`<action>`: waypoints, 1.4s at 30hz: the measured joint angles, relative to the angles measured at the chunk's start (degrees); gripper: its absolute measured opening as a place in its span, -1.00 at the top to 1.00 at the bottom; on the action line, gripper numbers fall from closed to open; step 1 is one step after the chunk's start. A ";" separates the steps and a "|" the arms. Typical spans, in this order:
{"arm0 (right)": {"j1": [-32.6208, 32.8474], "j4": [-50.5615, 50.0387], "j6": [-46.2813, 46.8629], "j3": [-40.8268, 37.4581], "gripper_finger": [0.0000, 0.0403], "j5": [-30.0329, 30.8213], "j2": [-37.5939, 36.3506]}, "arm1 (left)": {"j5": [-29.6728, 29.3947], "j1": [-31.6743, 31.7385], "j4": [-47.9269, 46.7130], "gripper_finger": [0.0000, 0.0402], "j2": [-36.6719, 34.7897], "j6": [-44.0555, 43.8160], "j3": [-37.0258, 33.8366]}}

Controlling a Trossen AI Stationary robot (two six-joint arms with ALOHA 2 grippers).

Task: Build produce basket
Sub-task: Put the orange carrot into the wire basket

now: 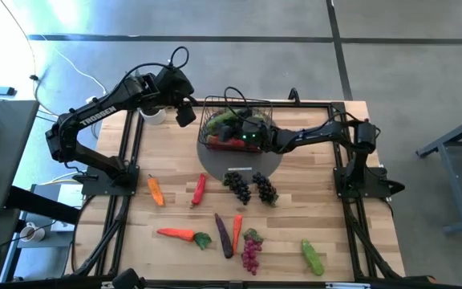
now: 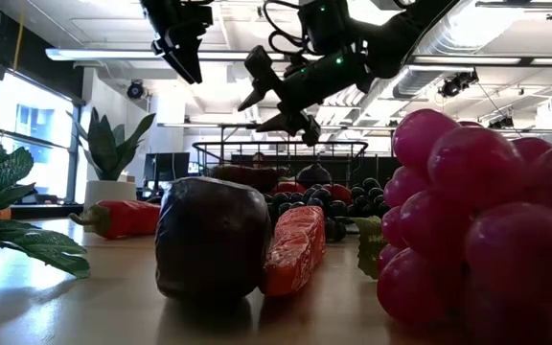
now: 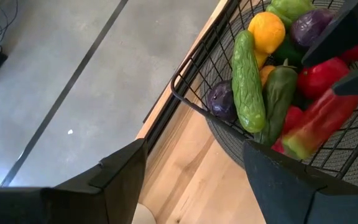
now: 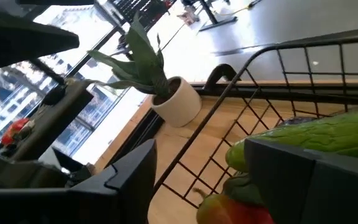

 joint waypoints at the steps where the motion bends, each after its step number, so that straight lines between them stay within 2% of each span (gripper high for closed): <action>1: 0.00 -0.11 -0.88 -0.01 -0.11 -0.60 -0.23 | 0.00 0.00 0.01 -0.26 0.00 0.00 0.00; 6: 0.00 -1.50 -4.60 -0.04 -0.12 -4.71 -3.35 | 0.00 0.02 0.00 -0.26 0.00 0.00 0.00; 12: 0.26 -12.71 -5.35 -0.04 -0.12 -7.38 -9.02 | 0.33 -0.07 -0.21 -0.26 0.00 -0.01 0.00; 19: 2.14 -25.11 -4.84 -0.04 -0.12 -11.47 -15.73 | 8.01 -0.73 -2.20 -0.26 0.00 -2.25 0.00; 30: 10.32 -46.72 5.46 -0.04 -0.12 -15.15 -24.70 | 9.31 -5.67 -7.16 -0.26 0.00 -8.41 0.00; 37: 17.53 -55.07 13.21 -0.04 -0.12 -19.54 -25.75 | 9.33 -11.41 -9.70 -0.26 0.00 -15.74 0.00; 42: 23.05 -59.60 17.84 -0.04 -0.12 -20.01 -25.75 | 9.31 -16.18 -12.28 -0.26 0.00 -21.21 0.00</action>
